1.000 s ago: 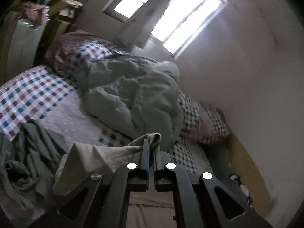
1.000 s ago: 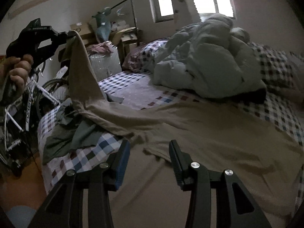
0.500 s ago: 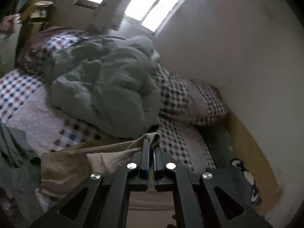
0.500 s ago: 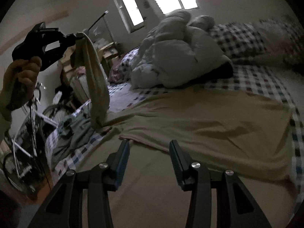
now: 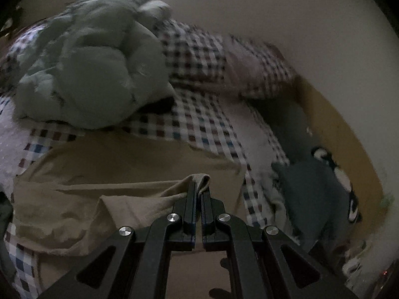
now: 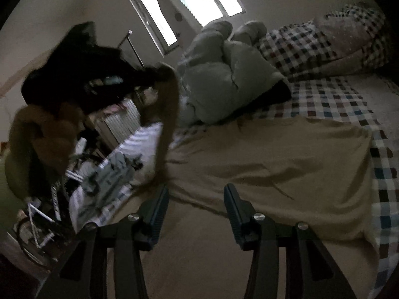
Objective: Fold clothes
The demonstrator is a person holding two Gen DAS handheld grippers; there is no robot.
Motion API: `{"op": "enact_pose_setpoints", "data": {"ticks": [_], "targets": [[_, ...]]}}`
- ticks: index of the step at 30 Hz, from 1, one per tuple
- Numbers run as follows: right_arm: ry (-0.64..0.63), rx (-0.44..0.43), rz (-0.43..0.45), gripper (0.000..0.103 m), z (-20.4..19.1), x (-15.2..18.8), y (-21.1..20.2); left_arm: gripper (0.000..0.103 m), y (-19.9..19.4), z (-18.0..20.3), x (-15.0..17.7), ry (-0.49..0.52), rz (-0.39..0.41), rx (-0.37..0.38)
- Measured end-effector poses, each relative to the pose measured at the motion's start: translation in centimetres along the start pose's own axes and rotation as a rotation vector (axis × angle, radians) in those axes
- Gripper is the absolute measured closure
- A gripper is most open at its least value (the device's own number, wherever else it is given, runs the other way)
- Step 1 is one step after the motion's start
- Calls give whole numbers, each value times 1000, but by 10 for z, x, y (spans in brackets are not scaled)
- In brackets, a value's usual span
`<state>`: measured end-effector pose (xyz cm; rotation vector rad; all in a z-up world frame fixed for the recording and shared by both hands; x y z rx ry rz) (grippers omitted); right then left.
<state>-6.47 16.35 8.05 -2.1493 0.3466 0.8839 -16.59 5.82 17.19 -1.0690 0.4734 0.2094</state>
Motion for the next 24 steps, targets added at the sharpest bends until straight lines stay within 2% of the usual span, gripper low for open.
{"op": "enact_pose_setpoints", "data": {"ticks": [6, 10, 13, 20, 21, 23, 24], "targets": [[90, -74, 26, 48, 14, -3, -3, 102, 41, 36, 9, 62, -113, -41], [158, -110, 85, 46, 22, -8, -10, 102, 60, 53, 17, 97, -154, -52], [203, -87, 110, 46, 32, -9, -13, 102, 69, 62, 21, 102, -174, -49], [300, -51, 108, 48, 53, -10, -1, 102, 85, 76, 24, 120, -201, -49], [313, -45, 108, 51, 56, -10, 2, 102, 87, 77, 23, 117, -203, -48], [326, -23, 98, 67, 62, -10, 6, 102, 90, 78, 23, 113, -206, -46], [332, -5, 86, 83, 65, -9, 8, 102, 93, 78, 23, 110, -207, -47]]}}
Point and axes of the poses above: each gripper's, at about its wrist camera, not at the fingertips, and y roughly the way its jaws point, z to its right, x to its underside, the point moved 5 cm from there along y, roughly the way its jaws point, and after that the axes turned 9 degrees about -z, right-handed, at the moved point
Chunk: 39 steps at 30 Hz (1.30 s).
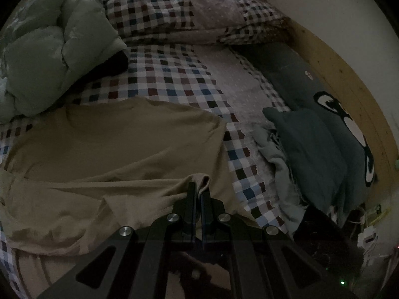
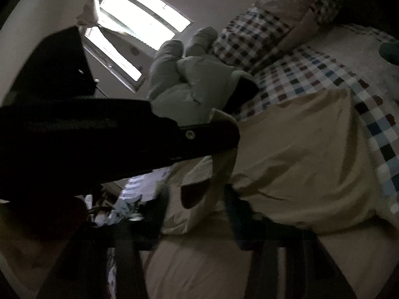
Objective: Fold clothes
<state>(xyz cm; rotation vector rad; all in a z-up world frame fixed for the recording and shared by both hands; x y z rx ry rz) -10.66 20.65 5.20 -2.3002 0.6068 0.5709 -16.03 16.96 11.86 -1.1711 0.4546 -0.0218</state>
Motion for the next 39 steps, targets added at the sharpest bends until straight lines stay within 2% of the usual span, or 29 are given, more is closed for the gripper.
{"op": "enact_pose_setpoints", "data": {"ticks": [3, 10, 15, 20, 23, 27, 29, 30, 31, 39], "targets": [[4, 14, -8, 100, 13, 0, 2, 102, 5, -1, -4, -12, 1, -4], [4, 32, -62, 102, 38, -9, -18, 102, 30, -3, -19, -47, 2, -10], [54, 68, -72, 103, 68, -21, -35, 102, 60, -5, -27, -65, -19, -36], [133, 112, -105, 103, 103, -21, -37, 102, 88, -8, -34, -76, -45, -51], [133, 130, -116, 102, 114, -19, -34, 102, 93, -8, -37, -64, -57, -58], [102, 89, -104, 96, 119, -21, -27, 102, 90, -8, -37, -35, -73, -60], [98, 69, -98, 80, 119, -21, -22, 101, 87, -7, -37, -17, -80, -61], [95, 59, -95, 63, 119, -21, -20, 102, 85, -5, -36, -8, -84, -62], [90, 49, -91, 56, 118, -21, -17, 102, 84, -3, -36, 2, -90, -64], [20, 94, -99, 55, 106, -19, 1, 102, 69, -2, -37, 45, -90, -69]]}}
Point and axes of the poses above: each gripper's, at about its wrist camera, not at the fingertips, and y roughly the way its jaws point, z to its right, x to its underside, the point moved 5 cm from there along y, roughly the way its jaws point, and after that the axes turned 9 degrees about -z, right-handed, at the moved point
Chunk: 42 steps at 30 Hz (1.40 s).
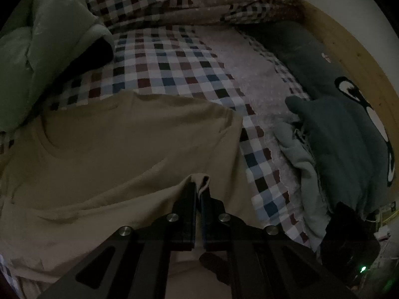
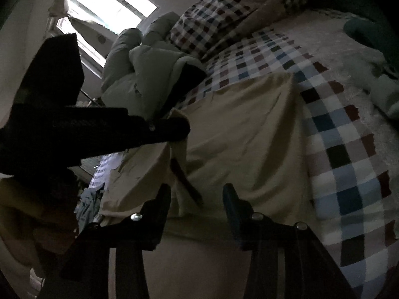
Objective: Fold clothes
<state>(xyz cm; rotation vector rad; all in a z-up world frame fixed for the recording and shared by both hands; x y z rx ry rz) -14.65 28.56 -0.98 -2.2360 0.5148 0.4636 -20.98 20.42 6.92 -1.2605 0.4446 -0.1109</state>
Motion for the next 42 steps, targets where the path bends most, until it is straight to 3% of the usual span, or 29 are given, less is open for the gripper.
{"op": "enact_pose_setpoints", "data": {"ticks": [5, 7, 8, 22, 25, 26, 28, 30, 32, 36, 40, 42], "targets": [[-21, -7, -7, 63, -7, 3, 7, 102, 9, 5, -2, 20, -23, -10], [-27, 5, -21, 94, -8, 5, 11, 101, 15, 5, -3, 22, -30, -20], [-28, 11, -28, 100, -8, 6, 13, 101, 18, 4, -4, 19, -33, -23], [76, 163, -96, 101, 20, 8, 4, 101, 82, 8, -8, -12, -79, -41], [83, 202, -122, 101, 26, 13, 10, 96, 84, 4, -6, -16, -82, -18], [79, 214, -128, 100, 27, 14, 12, 93, 77, 0, -6, -19, -64, -3], [70, 236, -137, 100, 27, 16, 14, 74, 63, -6, -7, -24, -26, 26], [67, 247, -140, 100, 28, 19, 15, 43, 43, -16, -8, -37, 23, 63], [66, 251, -144, 100, 30, 20, 16, 32, 15, -30, -9, -54, 82, 113], [68, 255, -142, 98, 32, 22, 14, 31, -53, -75, 9, -66, 231, 133], [74, 258, -140, 97, 34, 20, 14, 31, -110, -159, 62, -166, 364, 43], [78, 263, -135, 97, 33, 21, 13, 23, -119, -198, 91, -235, 388, -16]]}}
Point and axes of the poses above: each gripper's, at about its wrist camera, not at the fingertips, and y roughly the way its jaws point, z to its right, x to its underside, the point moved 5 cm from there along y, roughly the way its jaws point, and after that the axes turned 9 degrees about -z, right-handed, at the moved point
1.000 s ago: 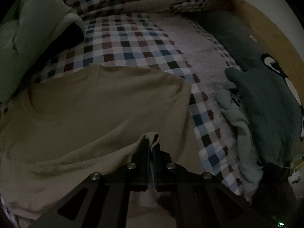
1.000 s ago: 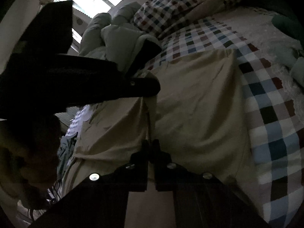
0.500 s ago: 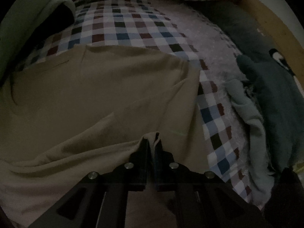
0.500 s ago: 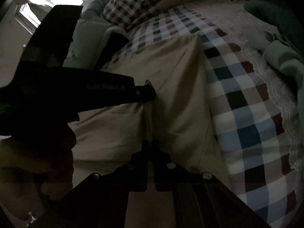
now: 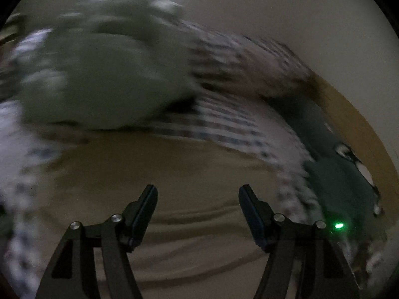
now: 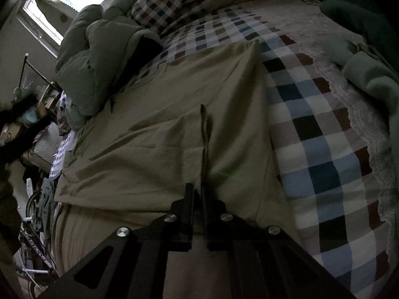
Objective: Fold clothes
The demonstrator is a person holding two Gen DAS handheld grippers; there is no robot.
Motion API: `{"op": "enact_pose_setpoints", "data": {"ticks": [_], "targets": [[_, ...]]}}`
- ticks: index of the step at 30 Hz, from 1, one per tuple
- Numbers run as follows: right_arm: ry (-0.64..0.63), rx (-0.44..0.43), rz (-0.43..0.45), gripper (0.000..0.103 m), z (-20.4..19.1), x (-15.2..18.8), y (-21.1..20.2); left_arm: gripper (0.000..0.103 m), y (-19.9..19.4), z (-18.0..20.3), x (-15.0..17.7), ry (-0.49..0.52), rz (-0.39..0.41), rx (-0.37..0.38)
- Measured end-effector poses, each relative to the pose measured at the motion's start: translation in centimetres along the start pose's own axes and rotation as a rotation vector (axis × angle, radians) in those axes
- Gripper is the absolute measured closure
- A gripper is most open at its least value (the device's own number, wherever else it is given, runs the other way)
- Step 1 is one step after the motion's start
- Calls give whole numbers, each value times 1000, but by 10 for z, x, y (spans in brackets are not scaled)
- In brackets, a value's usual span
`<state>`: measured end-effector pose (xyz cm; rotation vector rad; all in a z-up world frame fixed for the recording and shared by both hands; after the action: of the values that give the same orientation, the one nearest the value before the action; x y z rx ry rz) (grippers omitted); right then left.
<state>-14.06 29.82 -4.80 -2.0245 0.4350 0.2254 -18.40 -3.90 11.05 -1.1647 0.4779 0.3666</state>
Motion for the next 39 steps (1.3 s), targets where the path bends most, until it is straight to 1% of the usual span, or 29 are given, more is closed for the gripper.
{"op": "enact_pose_setpoints", "data": {"ticks": [2, 5, 6, 10, 12, 15, 17, 19, 20, 21, 22, 23, 24, 25, 26, 27, 28, 29, 30, 31, 34, 36, 39], "targets": [[9, 14, 7, 97, 2, -1, -2, 21, -11, -41, 18, -59, 15, -66], [21, 29, 16, 97, 5, -4, -3, 21, -28, -103, 45, -149, 38, -166], [23, 36, 20, 97, 6, -5, -5, 21, -31, -119, 55, -160, 36, -189], [35, 49, 33, 97, 11, -7, -6, 21, -29, -154, 92, -176, -5, -228], [32, 57, 34, 97, 11, -7, -7, 21, -24, -159, 105, -156, -25, -249], [21, 75, 36, 97, 11, -7, -6, 21, -15, -154, 122, -79, -69, -287], [17, 82, 39, 97, 11, -7, -7, 21, -5, -150, 130, -12, -95, -347], [14, 87, 40, 97, 11, -8, -6, 21, 0, -151, 130, 2, -105, -346], [12, 89, 40, 97, 11, -8, -6, 22, 3, -152, 128, 3, -108, -331], [11, 90, 41, 97, 10, -8, -7, 23, 7, -153, 126, 13, -118, -332], [10, 90, 41, 97, 10, -8, -7, 25, 12, -154, 124, 25, -128, -335], [9, 90, 41, 97, 10, -8, -7, 31, 16, -154, 122, 37, -138, -338], [9, 89, 42, 97, 11, -8, -7, 39, 21, -155, 120, 48, -149, -341], [8, 89, 42, 97, 11, -8, -7, 42, 25, -156, 119, 54, -161, -348], [9, 88, 42, 97, 11, -8, -7, 45, 27, -158, 117, 50, -160, -344], [9, 87, 42, 97, 11, -8, -7, 53, 28, -159, 116, 44, -157, -339], [8, 87, 42, 97, 11, -8, -6, 58, 27, -162, 116, 30, -151, -341], [8, 88, 42, 97, 11, -8, -6, 68, 26, -165, 115, 16, -144, -345], [7, 88, 42, 97, 11, -8, -6, 87, 23, -168, 115, -4, -130, -347], [6, 89, 42, 97, 11, -8, -6, 96, 20, -174, 115, -41, -110, -342], [8, 89, 42, 97, 10, -8, -6, 98, 8, -194, 120, -164, -57, -308], [8, 87, 42, 97, 10, -9, -5, 98, 3, -202, 124, -220, -35, -286], [8, 85, 43, 97, 11, -10, -5, 98, -4, -201, 128, -235, -3, -312]]}}
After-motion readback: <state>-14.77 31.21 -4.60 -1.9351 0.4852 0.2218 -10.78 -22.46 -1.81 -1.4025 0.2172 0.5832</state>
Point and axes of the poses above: each gripper's, at about its wrist camera, not at the fingertips, and y roughly the way its jaws point, z to its right, x to its underside, the point moved 5 cm from there along y, roughly the way its jaws point, and after that the axes turned 9 degrees about -z, right-handed, at the moved point
